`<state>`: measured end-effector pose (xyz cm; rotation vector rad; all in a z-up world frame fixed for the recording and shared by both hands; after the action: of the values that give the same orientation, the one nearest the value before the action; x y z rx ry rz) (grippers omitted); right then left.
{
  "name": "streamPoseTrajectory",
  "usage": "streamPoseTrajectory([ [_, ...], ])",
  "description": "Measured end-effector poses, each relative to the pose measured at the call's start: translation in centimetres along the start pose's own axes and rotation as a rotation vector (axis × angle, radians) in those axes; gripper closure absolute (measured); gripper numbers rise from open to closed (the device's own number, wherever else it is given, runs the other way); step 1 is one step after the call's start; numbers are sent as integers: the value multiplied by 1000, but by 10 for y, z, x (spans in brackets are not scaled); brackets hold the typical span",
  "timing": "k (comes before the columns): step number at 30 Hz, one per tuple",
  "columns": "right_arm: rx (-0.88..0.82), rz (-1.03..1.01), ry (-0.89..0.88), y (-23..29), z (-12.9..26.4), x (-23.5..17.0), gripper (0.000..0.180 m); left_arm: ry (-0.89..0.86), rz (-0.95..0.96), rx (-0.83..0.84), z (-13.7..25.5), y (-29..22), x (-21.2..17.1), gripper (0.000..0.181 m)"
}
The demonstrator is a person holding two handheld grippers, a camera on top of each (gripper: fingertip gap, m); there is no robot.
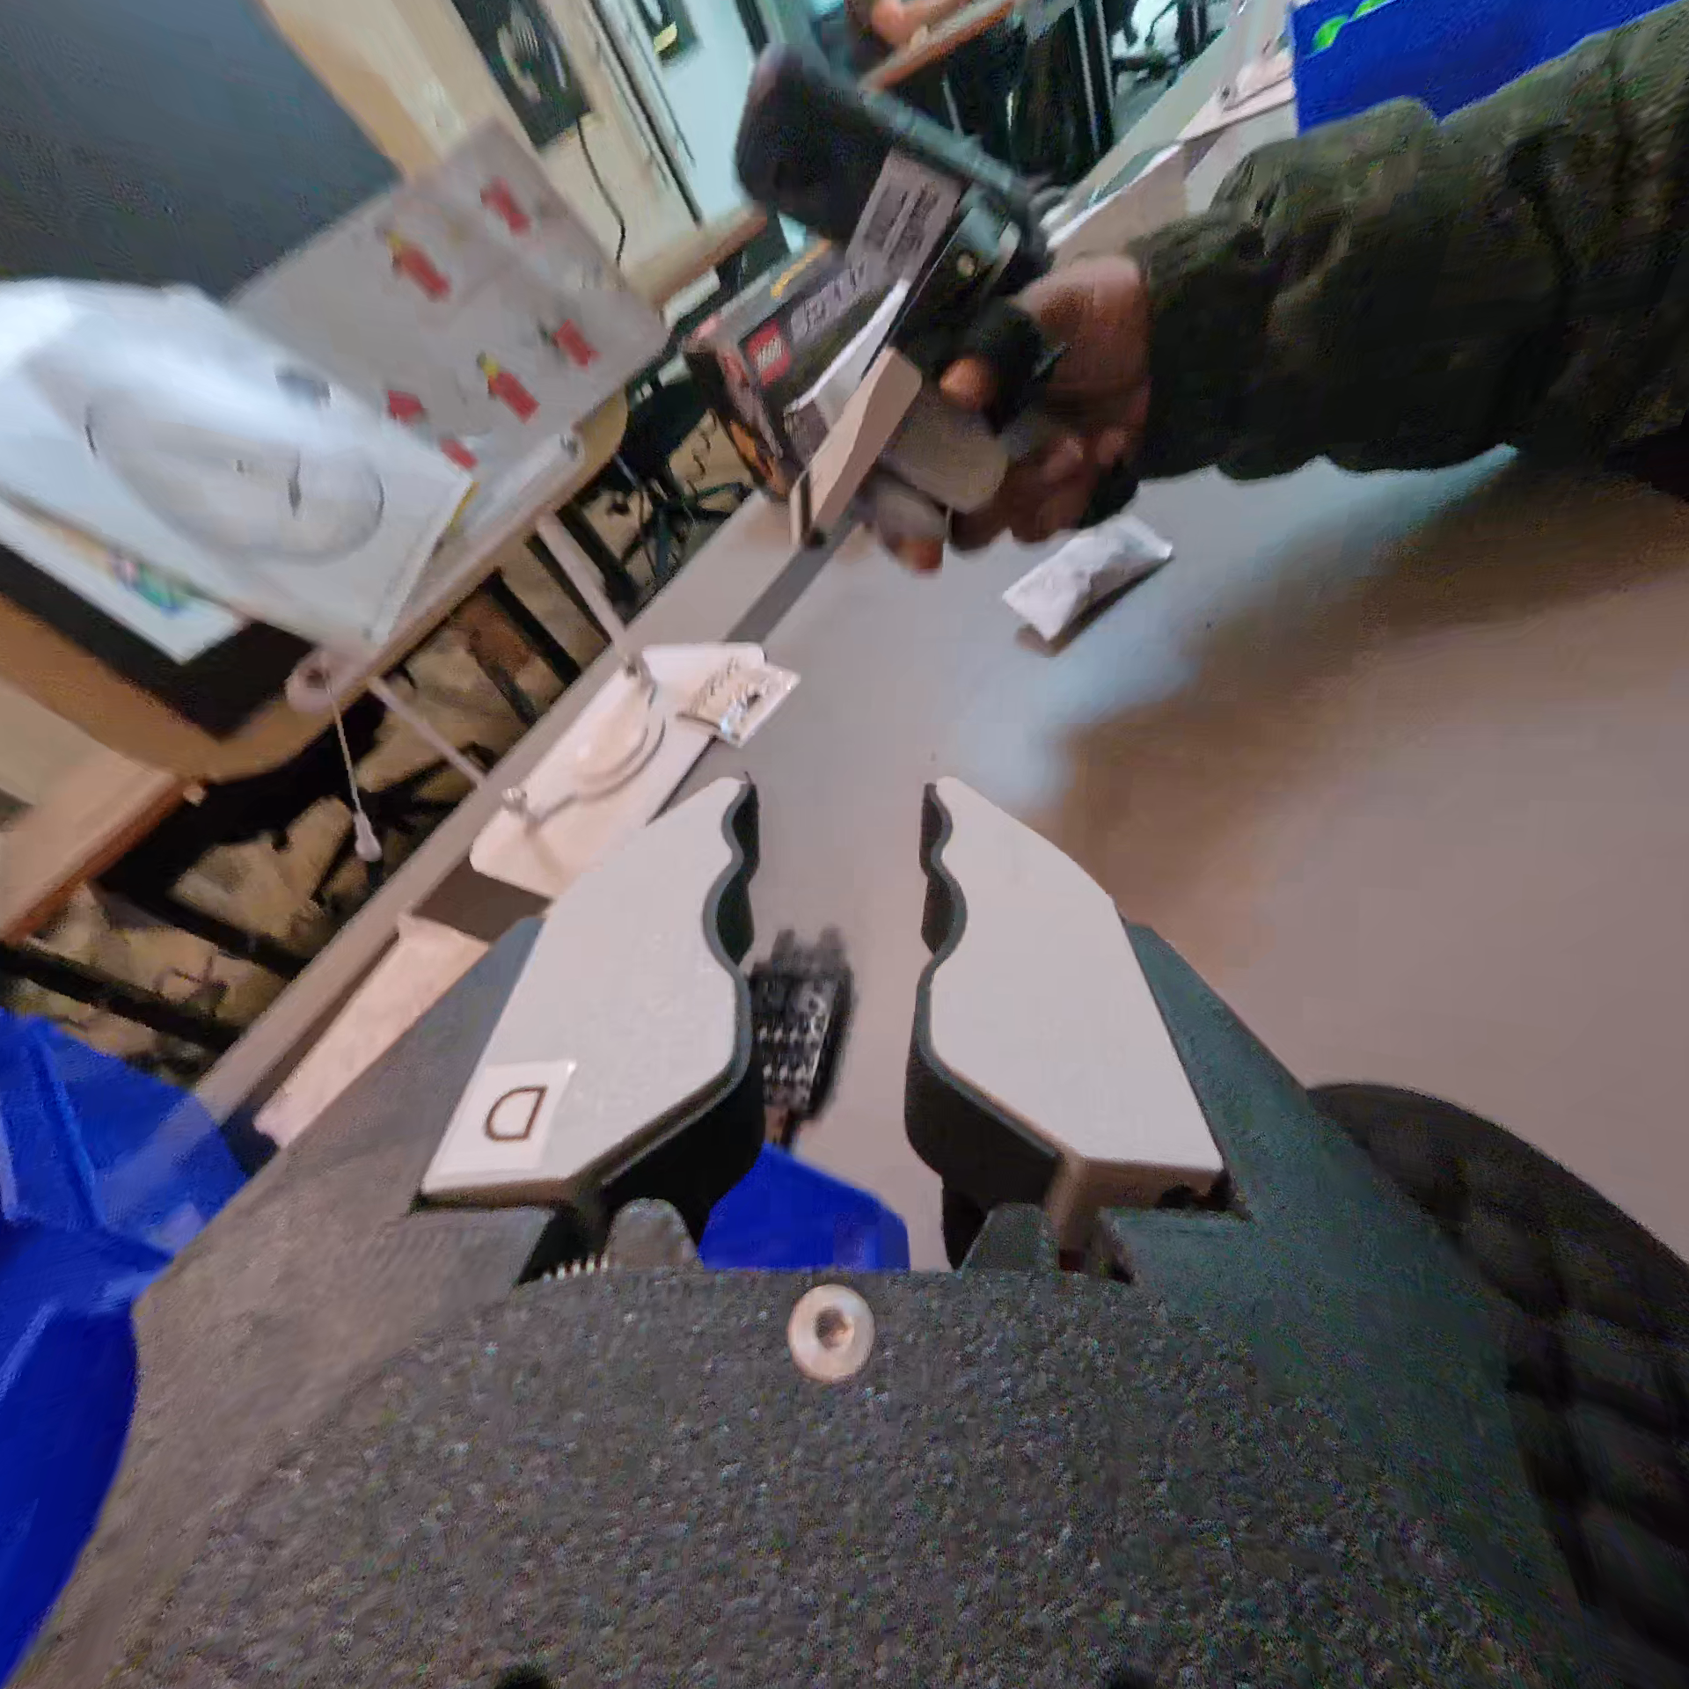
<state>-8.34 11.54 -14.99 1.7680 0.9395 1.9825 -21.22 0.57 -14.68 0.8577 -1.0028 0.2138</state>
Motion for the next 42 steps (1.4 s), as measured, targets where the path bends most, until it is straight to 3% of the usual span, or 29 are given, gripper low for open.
streamPoseTrajectory([
  [3,214,-72,17,39,-53,-19,173,-43,-95,58,-5,-10,16,152],
  [6,325,-161,38,56,-76,-33,173,-68,-173,97,-3,-14,25,156],
  [9,326,-181,52,58,-83,-39,173,-61,-231,114,-1,-17,26,172],
  [14,284,-161,40,52,-78,-36,178,-31,-284,132,0,-17,23,173],
  [16,256,-133,-3,47,-64,-21,167,8,-260,122,6,-10,17,174],
  [24,-288,242,-27,23,31,26,155,497,247,-31,43,29,-72,169],
  [30,-468,213,-83,8,88,15,154,690,399,-95,53,26,-114,111],
  [32,-525,208,-77,1,101,8,154,684,384,-88,50,27,-114,97],
  [37,-708,292,-12,-14,119,5,152,522,352,-38,44,36,-93,97],
  [40,-819,318,39,-30,127,-1,147,354,324,14,44,44,-70,111],
  [42,-821,289,37,-38,127,-5,145,225,314,60,47,50,-55,137],
])
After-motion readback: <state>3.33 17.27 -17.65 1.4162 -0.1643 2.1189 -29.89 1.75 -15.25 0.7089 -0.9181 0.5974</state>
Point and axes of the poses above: each gripper's, where its closed fingertips meet, z back along the fingers, x out of its top, y = z × x across the jaws, the point moved 4 cm from there along z, back along the fingers, and after that the axes turned 7 degrees about -z, right-handed, at the moved point
